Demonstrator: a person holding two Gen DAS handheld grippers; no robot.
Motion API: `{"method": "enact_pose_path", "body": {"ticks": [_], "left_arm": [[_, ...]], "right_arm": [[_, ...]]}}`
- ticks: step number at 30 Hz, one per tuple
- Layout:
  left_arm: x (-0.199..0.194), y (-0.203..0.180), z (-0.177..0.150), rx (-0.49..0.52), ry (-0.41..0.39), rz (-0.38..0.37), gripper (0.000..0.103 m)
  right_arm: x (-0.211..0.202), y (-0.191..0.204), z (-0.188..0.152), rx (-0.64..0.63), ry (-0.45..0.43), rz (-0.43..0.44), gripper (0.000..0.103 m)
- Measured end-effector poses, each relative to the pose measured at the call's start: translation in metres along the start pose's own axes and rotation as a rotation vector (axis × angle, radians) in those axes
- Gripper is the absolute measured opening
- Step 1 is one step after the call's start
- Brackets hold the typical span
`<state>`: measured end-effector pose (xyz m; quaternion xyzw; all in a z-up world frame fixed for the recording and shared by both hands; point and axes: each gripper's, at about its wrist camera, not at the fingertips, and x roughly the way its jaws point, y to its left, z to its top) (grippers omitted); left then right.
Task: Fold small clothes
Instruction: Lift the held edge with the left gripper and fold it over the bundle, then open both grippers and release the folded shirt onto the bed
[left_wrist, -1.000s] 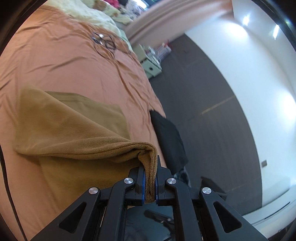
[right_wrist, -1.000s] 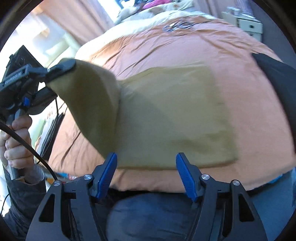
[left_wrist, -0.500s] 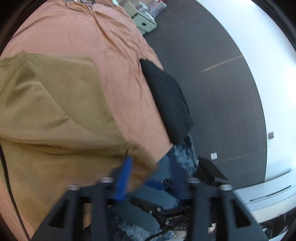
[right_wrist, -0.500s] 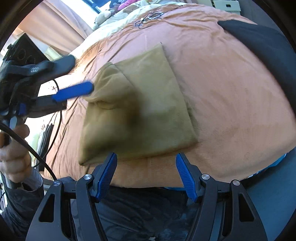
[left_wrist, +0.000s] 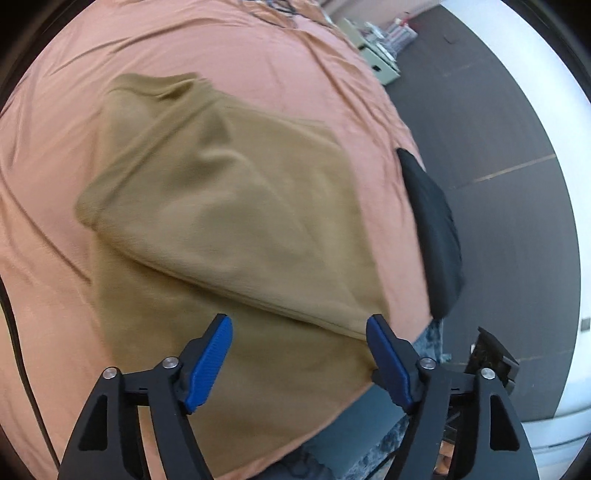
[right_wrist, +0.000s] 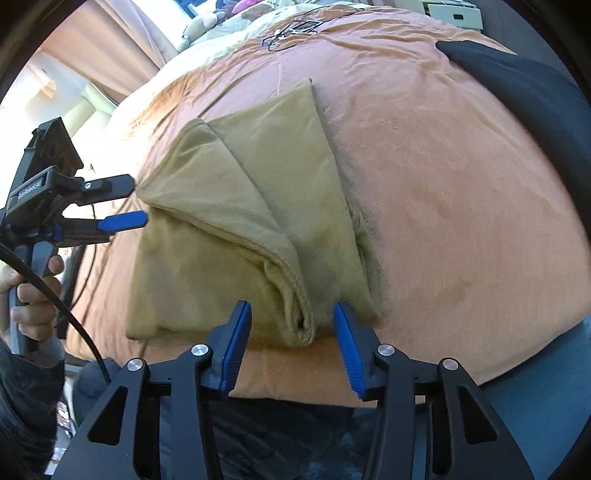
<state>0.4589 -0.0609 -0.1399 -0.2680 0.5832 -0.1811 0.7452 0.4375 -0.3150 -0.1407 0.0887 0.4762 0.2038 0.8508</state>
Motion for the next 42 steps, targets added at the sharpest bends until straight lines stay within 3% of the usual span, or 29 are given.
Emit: {"method": "enact_pose_path", "body": {"ticks": [1, 6, 10, 13, 14, 21, 28, 30, 31, 32, 33, 34, 35, 39, 42], "left_arm": [[0.002, 0.004, 0.002, -0.011, 0.000, 0.005, 0.077], [0.018, 0.021, 0.009, -0.048, -0.001, 0.068, 0.077], [0.024, 0.036, 0.019, -0.094, -0.035, 0.086, 0.072], [0.020, 0.033, 0.029, -0.094, -0.062, 0.121, 0.015], [0.017, 0.031, 0.033, -0.091, -0.070, 0.113, 0.013], [0.005, -0.016, 0.067, 0.035, -0.130, 0.068, 0.009], [0.019, -0.054, 0.093, 0.141, -0.130, 0.028, 0.009], [0.027, -0.068, 0.099, 0.187, -0.134, 0.013, 0.011], [0.030, -0.075, 0.102, 0.206, -0.139, 0.014, 0.020], [0.030, -0.079, 0.104, 0.222, -0.148, -0.002, 0.040], [0.028, -0.082, 0.105, 0.237, -0.161, -0.041, 0.053], [0.025, -0.082, 0.104, 0.240, -0.171, -0.055, 0.075], [0.019, -0.081, 0.103, 0.244, -0.203, -0.067, 0.084], [0.007, -0.059, 0.102, 0.209, -0.219, -0.038, 0.084], [0.000, -0.030, 0.099, 0.171, -0.210, 0.021, 0.083]], "right_arm": [[0.001, 0.001, 0.001, -0.007, 0.002, -0.003, 0.037], [0.007, 0.002, 0.004, -0.020, 0.006, -0.003, 0.017], [0.007, 0.001, 0.003, -0.016, -0.005, 0.009, 0.007], [0.007, 0.003, 0.002, -0.026, -0.015, 0.009, 0.005], [0.006, 0.002, 0.002, -0.026, -0.018, 0.013, 0.005], [0.004, -0.004, 0.001, -0.005, -0.021, 0.047, 0.004], [0.000, -0.014, 0.001, 0.026, -0.028, 0.074, 0.004], [0.000, -0.014, 0.000, 0.027, -0.026, 0.065, 0.004], [0.000, -0.014, 0.001, 0.030, -0.025, 0.058, 0.004], [-0.001, -0.015, 0.001, 0.034, -0.027, 0.057, 0.004], [-0.001, -0.013, 0.001, 0.031, -0.027, 0.051, 0.004], [-0.003, -0.012, 0.001, 0.021, -0.029, 0.030, 0.005], [-0.004, -0.011, 0.001, 0.016, -0.028, 0.009, 0.009], [-0.015, -0.011, 0.004, 0.015, -0.059, -0.025, 0.033], [-0.016, -0.012, 0.009, 0.018, -0.062, -0.022, 0.036]]}}
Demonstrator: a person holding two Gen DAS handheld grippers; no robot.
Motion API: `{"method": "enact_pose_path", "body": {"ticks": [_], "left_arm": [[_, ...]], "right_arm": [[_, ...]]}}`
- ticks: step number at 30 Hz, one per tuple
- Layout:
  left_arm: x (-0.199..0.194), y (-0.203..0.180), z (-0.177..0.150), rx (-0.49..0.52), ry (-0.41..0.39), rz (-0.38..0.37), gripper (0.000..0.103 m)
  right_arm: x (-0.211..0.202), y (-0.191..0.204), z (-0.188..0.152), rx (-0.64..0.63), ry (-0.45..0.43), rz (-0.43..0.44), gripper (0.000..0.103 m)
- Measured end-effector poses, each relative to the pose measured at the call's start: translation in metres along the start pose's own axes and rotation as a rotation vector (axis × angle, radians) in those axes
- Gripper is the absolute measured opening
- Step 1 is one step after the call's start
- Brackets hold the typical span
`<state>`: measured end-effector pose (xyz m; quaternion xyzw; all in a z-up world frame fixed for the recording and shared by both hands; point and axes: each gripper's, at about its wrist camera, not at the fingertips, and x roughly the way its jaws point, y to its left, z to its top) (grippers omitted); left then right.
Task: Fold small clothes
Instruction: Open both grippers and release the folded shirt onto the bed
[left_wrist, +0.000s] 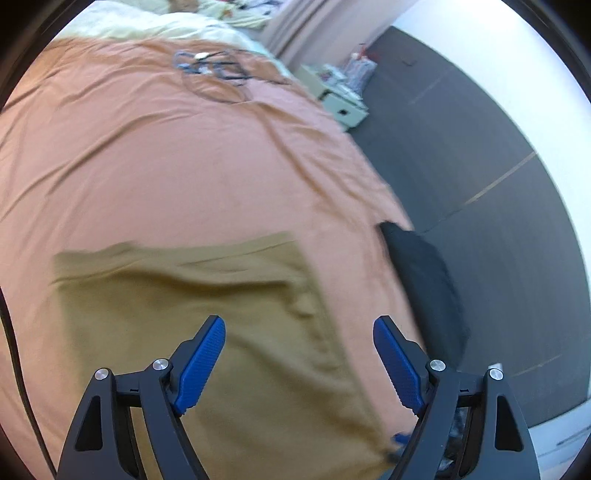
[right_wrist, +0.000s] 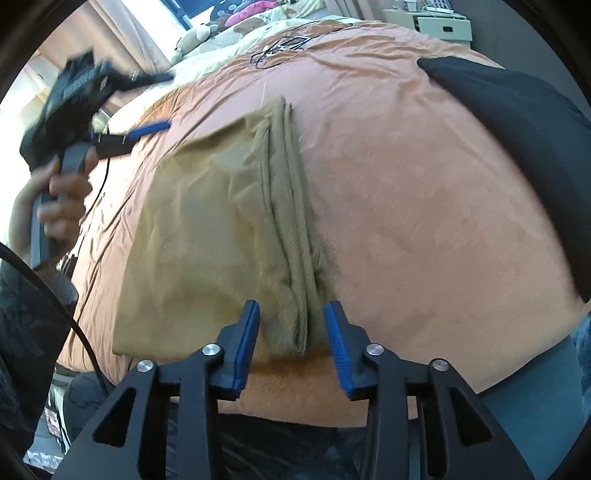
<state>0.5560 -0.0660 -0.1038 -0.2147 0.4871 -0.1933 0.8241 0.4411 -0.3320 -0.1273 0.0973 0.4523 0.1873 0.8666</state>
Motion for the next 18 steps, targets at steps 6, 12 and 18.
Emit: {"method": "enact_pose_path", "body": {"ticks": [6, 12, 18], "left_arm": [[-0.020, 0.055, -0.015, -0.057, 0.013, 0.090, 0.083], [-0.039, 0.098, -0.027, -0.098, 0.019, 0.160, 0.079], [-0.037, 0.133, -0.034, -0.166, 0.052, 0.176, 0.061]], "right_arm": [[0.021, -0.001, 0.020, -0.010, 0.044, 0.025, 0.038], [0.044, -0.003, 0.046, -0.016, 0.052, 0.052, 0.056], [0.072, -0.005, 0.074, -0.012, 0.071, 0.095, 0.056]]}}
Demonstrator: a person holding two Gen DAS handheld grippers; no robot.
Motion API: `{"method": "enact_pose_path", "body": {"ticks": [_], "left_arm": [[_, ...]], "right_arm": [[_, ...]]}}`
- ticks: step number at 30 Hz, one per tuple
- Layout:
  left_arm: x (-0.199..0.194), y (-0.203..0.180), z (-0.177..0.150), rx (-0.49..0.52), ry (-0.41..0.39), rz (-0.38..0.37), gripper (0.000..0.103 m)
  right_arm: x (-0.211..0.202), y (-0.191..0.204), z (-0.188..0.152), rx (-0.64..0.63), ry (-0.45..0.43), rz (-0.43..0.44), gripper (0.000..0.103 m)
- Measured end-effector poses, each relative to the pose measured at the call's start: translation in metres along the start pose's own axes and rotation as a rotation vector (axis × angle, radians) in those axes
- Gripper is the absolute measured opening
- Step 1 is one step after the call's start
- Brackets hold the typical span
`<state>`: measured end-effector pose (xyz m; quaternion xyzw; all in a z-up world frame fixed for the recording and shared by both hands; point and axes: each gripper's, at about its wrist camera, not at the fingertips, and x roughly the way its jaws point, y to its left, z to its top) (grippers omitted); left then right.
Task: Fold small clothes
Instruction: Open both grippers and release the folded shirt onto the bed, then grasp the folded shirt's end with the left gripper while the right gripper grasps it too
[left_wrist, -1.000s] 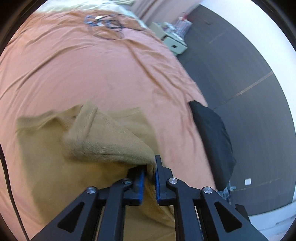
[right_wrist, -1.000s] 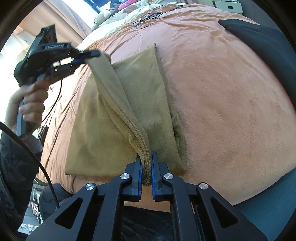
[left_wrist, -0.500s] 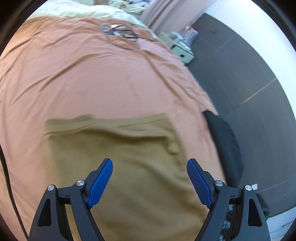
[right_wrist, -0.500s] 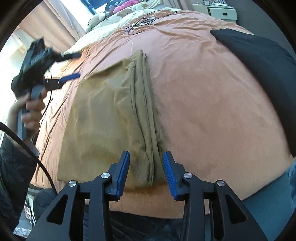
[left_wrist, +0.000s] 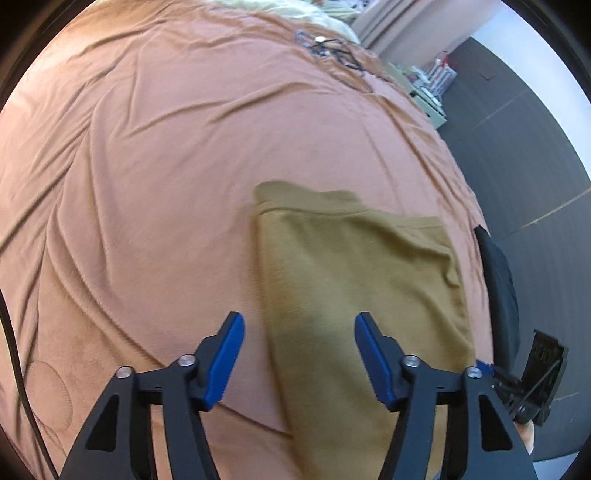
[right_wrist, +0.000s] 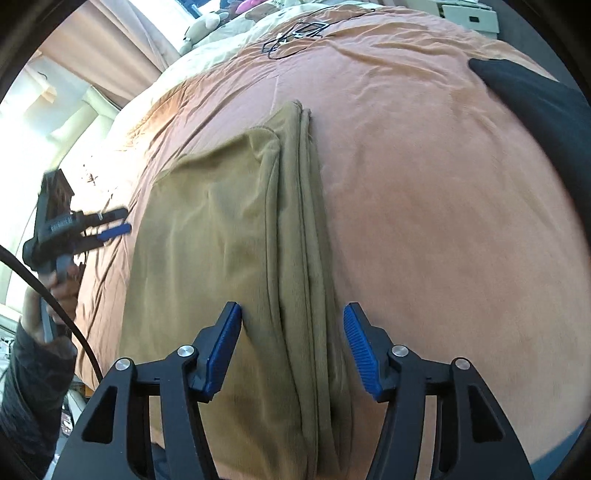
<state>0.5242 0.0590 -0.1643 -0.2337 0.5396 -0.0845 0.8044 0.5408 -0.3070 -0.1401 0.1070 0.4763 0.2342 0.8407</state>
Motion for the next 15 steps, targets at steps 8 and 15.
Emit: {"method": "enact_pose_path", "body": {"ticks": [8, 15], "left_arm": [[0.024, 0.017, 0.006, -0.037, 0.033, -0.040, 0.046], [0.039, 0.020, 0.021, -0.026, 0.024, -0.070, 0.036]], "right_arm": [[0.035, -0.005, 0.036, 0.016, 0.024, 0.063, 0.053], [0.063, -0.006, 0.065, 0.003, 0.032, 0.077, 0.047]]}}
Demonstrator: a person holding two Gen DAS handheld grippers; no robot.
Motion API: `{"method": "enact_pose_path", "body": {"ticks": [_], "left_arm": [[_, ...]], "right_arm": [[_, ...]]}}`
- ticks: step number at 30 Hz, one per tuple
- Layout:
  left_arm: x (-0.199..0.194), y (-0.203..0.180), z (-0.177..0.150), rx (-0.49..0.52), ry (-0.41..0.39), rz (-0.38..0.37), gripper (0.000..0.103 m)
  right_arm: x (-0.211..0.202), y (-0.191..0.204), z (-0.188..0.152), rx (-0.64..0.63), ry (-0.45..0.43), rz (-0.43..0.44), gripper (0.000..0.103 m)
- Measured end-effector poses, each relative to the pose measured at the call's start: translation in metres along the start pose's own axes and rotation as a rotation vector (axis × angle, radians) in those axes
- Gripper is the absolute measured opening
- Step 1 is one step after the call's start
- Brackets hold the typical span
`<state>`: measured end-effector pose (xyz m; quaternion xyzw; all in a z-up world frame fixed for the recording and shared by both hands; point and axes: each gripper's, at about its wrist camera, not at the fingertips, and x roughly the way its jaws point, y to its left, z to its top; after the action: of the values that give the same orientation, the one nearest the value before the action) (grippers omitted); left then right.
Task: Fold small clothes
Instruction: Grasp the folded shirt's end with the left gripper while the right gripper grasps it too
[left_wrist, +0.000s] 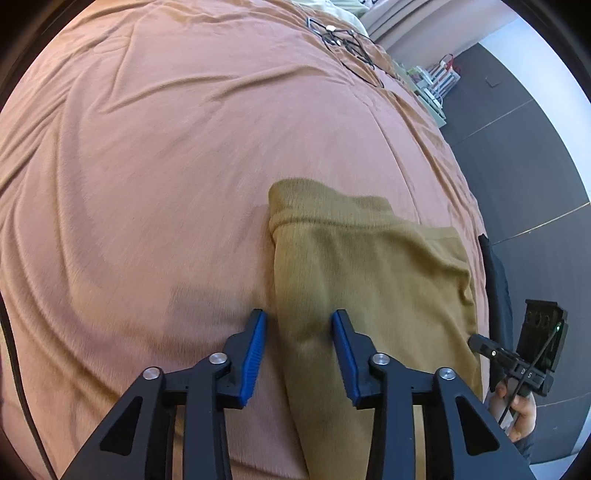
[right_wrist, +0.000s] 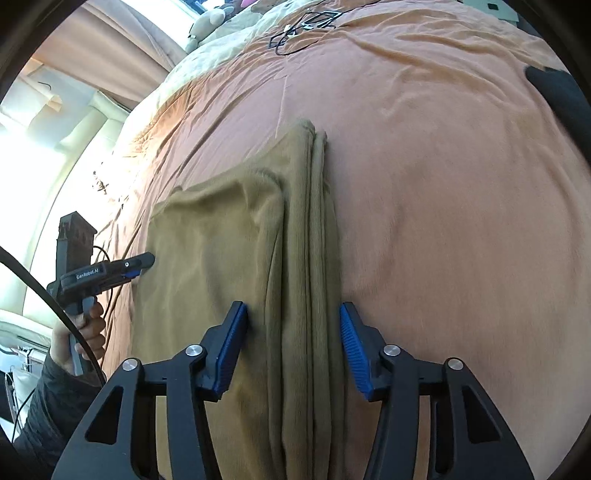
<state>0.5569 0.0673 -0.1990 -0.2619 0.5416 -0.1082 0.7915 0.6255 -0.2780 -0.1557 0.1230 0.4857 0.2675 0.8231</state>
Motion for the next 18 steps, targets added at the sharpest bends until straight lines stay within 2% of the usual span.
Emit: {"method": "enact_pose_path", "body": {"ticks": [2, 7, 11, 15, 18], "left_arm": [[0.003, 0.001, 0.005, 0.001, -0.005, -0.012, 0.031], [0.013, 0.005, 0.020, -0.019, -0.019, -0.058, 0.026], [0.018, 0.005, 0.029, -0.030, -0.027, -0.068, 0.017], [0.013, -0.004, 0.029, -0.011, -0.045, -0.042, 0.009], [-0.001, -0.010, 0.028, -0.002, -0.074, -0.049, 0.008]], "right_arm": [[0.009, 0.002, 0.008, -0.011, 0.004, -0.001, 0.044], [0.030, 0.006, 0.027, -0.025, 0.001, 0.025, 0.042], [0.048, 0.006, 0.044, -0.027, 0.006, 0.028, 0.034], [0.059, 0.019, 0.051, -0.086, 0.017, -0.007, 0.016], [0.049, 0.033, 0.048, -0.130, -0.016, -0.041, 0.013]]}}
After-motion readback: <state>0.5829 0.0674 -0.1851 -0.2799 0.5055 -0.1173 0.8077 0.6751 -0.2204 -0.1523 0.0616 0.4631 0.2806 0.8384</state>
